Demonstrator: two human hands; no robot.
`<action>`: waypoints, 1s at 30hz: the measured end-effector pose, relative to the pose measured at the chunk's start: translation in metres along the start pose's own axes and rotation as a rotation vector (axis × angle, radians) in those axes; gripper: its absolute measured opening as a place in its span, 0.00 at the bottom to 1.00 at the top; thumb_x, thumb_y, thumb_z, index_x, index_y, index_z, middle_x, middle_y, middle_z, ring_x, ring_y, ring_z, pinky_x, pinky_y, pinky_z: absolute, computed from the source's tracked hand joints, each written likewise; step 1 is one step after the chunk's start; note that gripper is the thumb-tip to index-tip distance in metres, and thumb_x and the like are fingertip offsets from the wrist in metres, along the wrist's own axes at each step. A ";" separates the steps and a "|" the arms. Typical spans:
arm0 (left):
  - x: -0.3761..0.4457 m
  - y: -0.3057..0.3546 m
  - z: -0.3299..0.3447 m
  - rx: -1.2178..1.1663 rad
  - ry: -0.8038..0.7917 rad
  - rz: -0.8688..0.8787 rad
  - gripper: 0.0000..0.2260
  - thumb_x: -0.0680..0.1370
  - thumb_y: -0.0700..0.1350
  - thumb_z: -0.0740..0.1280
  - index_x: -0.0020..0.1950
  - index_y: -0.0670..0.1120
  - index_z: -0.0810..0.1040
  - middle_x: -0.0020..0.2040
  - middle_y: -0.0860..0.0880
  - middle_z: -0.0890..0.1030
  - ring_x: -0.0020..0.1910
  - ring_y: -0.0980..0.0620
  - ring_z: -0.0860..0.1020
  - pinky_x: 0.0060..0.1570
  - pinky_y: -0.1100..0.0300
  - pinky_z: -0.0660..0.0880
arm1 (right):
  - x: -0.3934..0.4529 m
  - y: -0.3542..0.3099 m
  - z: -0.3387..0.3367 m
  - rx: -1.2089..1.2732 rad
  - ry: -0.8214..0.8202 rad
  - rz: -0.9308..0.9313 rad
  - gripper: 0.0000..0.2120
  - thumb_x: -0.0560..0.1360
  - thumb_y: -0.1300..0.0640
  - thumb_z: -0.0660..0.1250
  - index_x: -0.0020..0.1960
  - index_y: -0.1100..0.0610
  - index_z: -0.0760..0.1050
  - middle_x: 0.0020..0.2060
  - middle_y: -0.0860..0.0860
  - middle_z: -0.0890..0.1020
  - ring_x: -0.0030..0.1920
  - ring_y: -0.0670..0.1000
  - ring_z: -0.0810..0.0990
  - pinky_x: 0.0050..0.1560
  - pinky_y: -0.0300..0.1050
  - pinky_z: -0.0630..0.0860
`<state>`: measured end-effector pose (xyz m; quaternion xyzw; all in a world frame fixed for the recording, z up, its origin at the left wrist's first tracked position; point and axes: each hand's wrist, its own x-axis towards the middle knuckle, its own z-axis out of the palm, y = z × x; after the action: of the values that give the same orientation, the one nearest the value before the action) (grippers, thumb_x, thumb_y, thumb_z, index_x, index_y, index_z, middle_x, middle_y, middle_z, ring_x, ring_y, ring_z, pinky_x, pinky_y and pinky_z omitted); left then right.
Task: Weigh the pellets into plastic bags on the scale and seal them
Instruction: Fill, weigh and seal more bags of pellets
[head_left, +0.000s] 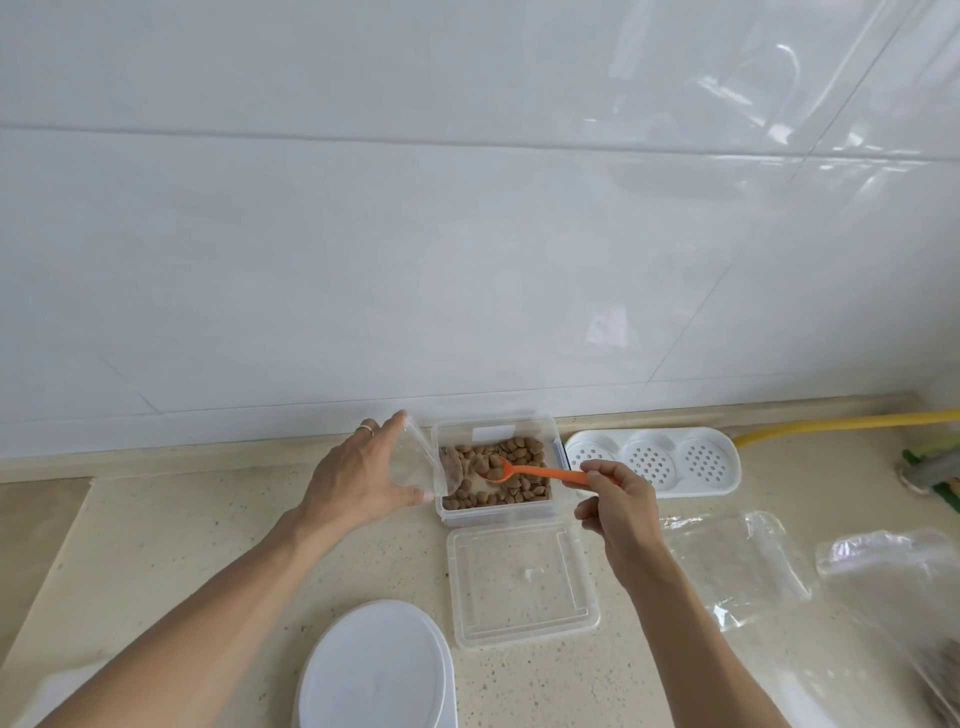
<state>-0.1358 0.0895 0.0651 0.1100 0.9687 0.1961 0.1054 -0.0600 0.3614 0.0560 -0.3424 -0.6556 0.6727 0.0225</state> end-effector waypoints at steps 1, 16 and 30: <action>0.002 0.004 -0.001 0.012 -0.006 0.006 0.45 0.66 0.62 0.75 0.76 0.53 0.56 0.58 0.50 0.71 0.57 0.49 0.74 0.49 0.55 0.74 | -0.001 -0.005 -0.003 0.018 0.003 -0.012 0.08 0.80 0.67 0.60 0.50 0.60 0.77 0.43 0.58 0.86 0.26 0.51 0.75 0.31 0.44 0.72; 0.021 0.038 -0.005 -0.001 -0.169 0.104 0.47 0.64 0.63 0.77 0.77 0.52 0.58 0.63 0.49 0.73 0.63 0.51 0.72 0.56 0.55 0.72 | -0.030 -0.065 -0.006 -0.339 -0.067 -0.434 0.09 0.81 0.63 0.61 0.49 0.54 0.78 0.37 0.54 0.84 0.26 0.48 0.79 0.32 0.49 0.77; 0.025 0.038 0.002 -0.231 -0.119 0.161 0.45 0.65 0.63 0.76 0.76 0.53 0.59 0.52 0.53 0.74 0.47 0.56 0.73 0.47 0.60 0.70 | -0.035 -0.068 -0.005 -0.431 -0.161 -0.585 0.09 0.81 0.63 0.61 0.50 0.53 0.79 0.28 0.50 0.80 0.26 0.43 0.75 0.28 0.32 0.67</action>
<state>-0.1521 0.1307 0.0750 0.1862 0.9197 0.3071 0.1585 -0.0591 0.3578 0.1323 -0.0834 -0.8520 0.5090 0.0897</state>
